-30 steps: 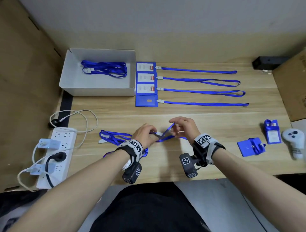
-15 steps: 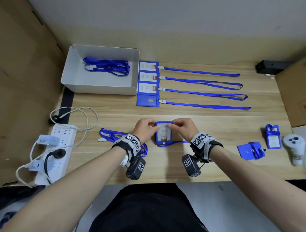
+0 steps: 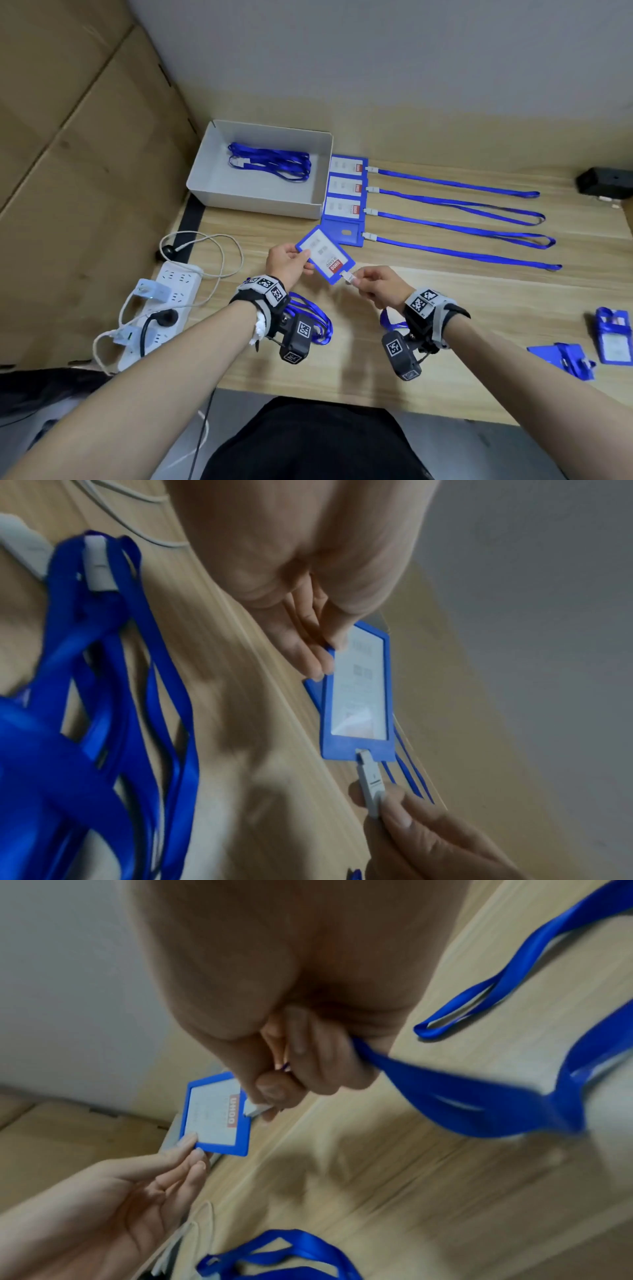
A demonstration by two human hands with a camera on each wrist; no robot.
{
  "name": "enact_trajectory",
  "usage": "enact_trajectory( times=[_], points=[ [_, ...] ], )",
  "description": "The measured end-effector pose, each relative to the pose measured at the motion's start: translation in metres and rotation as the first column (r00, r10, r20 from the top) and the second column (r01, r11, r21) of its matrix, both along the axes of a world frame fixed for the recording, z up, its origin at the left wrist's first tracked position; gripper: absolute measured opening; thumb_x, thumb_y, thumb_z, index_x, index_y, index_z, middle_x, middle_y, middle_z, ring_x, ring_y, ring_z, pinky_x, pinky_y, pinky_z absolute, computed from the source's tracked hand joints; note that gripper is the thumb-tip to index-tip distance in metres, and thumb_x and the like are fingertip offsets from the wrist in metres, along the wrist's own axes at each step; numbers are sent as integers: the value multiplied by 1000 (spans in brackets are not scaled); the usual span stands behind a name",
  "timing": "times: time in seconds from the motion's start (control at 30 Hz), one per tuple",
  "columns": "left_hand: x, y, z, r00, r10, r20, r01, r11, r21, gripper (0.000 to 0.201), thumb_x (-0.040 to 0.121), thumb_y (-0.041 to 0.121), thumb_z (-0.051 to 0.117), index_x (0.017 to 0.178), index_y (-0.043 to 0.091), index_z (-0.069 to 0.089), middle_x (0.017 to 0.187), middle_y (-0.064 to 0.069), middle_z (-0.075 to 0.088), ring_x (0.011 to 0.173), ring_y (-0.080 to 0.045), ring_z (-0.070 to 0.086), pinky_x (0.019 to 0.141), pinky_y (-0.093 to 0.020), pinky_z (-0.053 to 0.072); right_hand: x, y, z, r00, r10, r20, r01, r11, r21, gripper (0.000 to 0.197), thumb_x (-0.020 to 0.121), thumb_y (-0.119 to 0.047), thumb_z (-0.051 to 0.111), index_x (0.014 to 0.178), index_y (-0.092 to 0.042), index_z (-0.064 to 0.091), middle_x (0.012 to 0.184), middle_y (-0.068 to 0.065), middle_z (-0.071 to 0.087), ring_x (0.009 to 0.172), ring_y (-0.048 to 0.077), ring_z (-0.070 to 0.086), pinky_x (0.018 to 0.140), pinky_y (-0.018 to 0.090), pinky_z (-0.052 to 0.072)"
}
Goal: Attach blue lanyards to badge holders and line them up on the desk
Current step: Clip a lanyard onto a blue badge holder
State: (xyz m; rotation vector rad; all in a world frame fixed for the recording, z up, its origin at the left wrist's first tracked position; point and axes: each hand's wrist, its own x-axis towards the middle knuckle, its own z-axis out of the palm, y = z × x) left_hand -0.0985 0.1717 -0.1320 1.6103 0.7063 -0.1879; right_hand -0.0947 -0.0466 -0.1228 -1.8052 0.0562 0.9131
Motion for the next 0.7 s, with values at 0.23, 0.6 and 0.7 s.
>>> enact_trajectory(
  times=[0.23, 0.6, 0.7],
  points=[
    [-19, 8, -25, 935, -267, -232, 293, 952, 85, 27, 87, 9, 66, 114, 10, 61, 89, -5, 69, 64, -11, 65, 47, -23, 53, -2, -21, -26, 972, 183, 150, -127, 939, -321, 15, 92, -18, 65, 85, -11, 76, 64, -1, 56, 62, 12, 44, 64, 27, 37],
    [-1, -39, -9, 504, -859, -94, 835, 456, 308, 38, 78, 52, 73, 107, 28, 73, 111, 11, 69, 102, -6, 62, 94, -28, 50, 0, -23, -8, 938, 279, 206, -201, 921, -335, 19, 87, -29, 73, 73, -16, 77, 56, -1, 57, 58, 12, 43, 60, 28, 38],
    [6, -46, -9, 507, -861, -47, 819, 464, 337, 30, 76, 56, 74, 81, 26, 74, 84, 10, 68, 76, -6, 62, 74, -27, 52, 2, -25, -4, 941, 263, 213, -180, 922, -343, 21, 86, -30, 73, 77, -12, 77, 59, -4, 58, 57, 10, 46, 58, 26, 40]
  ],
)
